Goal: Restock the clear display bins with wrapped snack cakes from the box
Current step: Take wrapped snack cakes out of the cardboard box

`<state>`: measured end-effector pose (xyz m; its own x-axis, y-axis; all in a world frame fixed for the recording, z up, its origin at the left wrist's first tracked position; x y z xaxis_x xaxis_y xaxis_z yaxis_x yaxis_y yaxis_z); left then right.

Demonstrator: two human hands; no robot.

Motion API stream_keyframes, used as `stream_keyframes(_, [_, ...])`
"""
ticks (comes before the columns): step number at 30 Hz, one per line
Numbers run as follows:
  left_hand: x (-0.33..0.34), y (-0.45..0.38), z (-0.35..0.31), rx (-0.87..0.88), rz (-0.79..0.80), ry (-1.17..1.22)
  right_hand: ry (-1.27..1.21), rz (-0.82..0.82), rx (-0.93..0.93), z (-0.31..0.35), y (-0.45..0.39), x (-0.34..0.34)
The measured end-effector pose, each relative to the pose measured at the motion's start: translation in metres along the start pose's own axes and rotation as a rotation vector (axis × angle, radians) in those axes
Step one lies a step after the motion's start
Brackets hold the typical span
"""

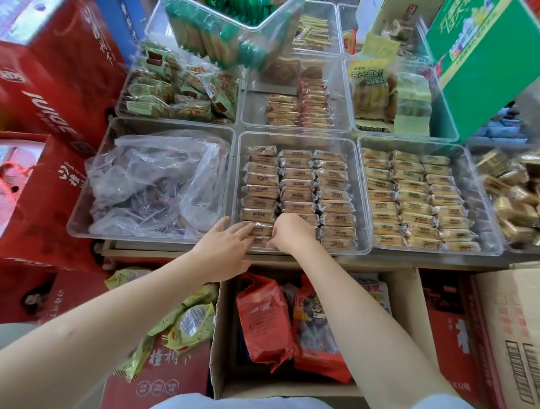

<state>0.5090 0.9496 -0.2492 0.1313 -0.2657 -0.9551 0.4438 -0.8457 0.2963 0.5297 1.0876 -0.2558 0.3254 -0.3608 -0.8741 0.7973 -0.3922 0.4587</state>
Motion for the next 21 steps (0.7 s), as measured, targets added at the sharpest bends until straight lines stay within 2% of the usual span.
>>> stream_keyframes(5, [-0.004, 0.004, 0.008, 0.018, -0.085, 0.107, -0.364, -0.092, 0.004, -0.015, 0.001, 0.002])
stream_keyframes(7, [-0.003, 0.004, 0.009, 0.012, -0.087, 0.152, -0.426, -0.112, 0.04, -0.018, 0.002, 0.006])
stream_keyframes(10, [0.004, -0.001, 0.005, 0.018, -0.051, 0.115, -0.356, -0.117, 0.051, -0.016, 0.0, 0.009])
stream_keyframes(14, [0.005, -0.005, 0.0, 0.013, -0.065, 0.062, -0.16, -0.156, -0.024, -0.009, 0.0, 0.003])
stream_keyframes(18, [0.001, -0.007, -0.002, 0.015, -0.053, 0.009, -0.305, -0.396, 0.01, -0.014, -0.006, -0.024])
stream_keyframes(21, [-0.005, -0.016, -0.001, -0.008, -0.111, 0.004, -0.274, -0.394, 0.021, -0.009, -0.016, -0.026])
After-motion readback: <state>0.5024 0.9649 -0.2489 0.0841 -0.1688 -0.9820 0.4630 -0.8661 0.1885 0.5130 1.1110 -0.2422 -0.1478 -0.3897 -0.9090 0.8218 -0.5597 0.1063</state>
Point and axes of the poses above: each hand's wrist, its own y-axis away from the middle knuckle, its own x-axis out of the palm, z = x × y, the point moved 6 cm from there along -y, towards the middle knuckle, and after that the axes turned 12 degrees about -z, right-handed, at the moved point
